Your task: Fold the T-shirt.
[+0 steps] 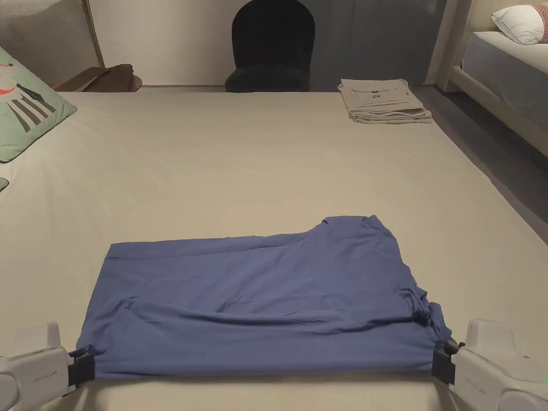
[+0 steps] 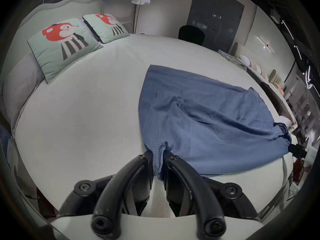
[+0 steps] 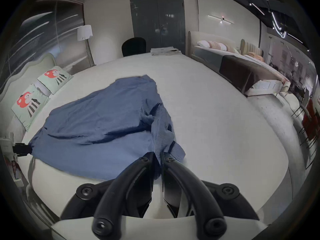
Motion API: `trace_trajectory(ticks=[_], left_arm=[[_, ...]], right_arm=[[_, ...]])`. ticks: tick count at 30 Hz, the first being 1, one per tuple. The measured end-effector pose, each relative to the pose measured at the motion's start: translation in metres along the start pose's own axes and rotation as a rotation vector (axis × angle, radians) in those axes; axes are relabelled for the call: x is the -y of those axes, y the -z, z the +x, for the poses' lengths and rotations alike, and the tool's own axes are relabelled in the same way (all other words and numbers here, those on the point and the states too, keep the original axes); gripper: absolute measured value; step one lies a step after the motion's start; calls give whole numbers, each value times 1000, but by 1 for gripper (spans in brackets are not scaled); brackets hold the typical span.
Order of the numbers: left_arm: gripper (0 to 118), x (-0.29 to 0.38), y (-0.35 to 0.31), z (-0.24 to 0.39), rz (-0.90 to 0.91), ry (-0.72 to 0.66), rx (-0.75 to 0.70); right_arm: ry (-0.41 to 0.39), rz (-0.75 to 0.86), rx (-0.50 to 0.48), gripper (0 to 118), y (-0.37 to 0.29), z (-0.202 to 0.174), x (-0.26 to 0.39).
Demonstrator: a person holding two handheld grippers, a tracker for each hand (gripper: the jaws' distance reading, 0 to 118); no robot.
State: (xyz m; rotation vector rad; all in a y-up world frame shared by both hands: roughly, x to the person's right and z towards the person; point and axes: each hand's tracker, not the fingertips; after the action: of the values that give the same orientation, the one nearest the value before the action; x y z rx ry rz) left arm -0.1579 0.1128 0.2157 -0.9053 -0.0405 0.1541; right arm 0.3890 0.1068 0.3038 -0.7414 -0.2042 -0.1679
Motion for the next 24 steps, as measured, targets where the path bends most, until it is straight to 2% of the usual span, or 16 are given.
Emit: trace_trajectory(ticks=[4,8,9,10,12,13,14,15,16,17,20,24], left_arm=[[7,18,6,-7,-36,0,-17],[9,24,11,-7,-40,-26,-21],[15,22,10,-6,-33,-30,-26],[27,21,11,-4,-32,-30,-27],[71,17,6,1,-38,-23,-35],[79,14,3,5,-41,-23,-48],[79,11,-1,7,-31,-23,-51],[97,7,-6,12,2,-20,-39],[107,1,-14,19,56,-9,-13],[108,-5,-21,25,104,-7,1],[108,-28,-42,52,224,30,25],[108,-49,-73,90,486,111,54]], right_arm=[[-5,-63,28,7,8,0,32],[-4,-38,40,9,11,-3,40],[-5,-40,44,16,9,-5,37],[-8,-44,46,27,7,-7,33],[-17,-48,57,63,-1,-12,25],[-24,-25,51,70,-7,-14,18],[-34,8,42,70,-13,-18,11],[-45,46,20,88,-20,-23,2],[-54,87,-1,101,-28,-28,-10],[-56,131,-20,105,-35,-33,-19],[-64,284,-55,105,-56,-56,-51],[-81,478,-95,105,-76,-82,-83]])
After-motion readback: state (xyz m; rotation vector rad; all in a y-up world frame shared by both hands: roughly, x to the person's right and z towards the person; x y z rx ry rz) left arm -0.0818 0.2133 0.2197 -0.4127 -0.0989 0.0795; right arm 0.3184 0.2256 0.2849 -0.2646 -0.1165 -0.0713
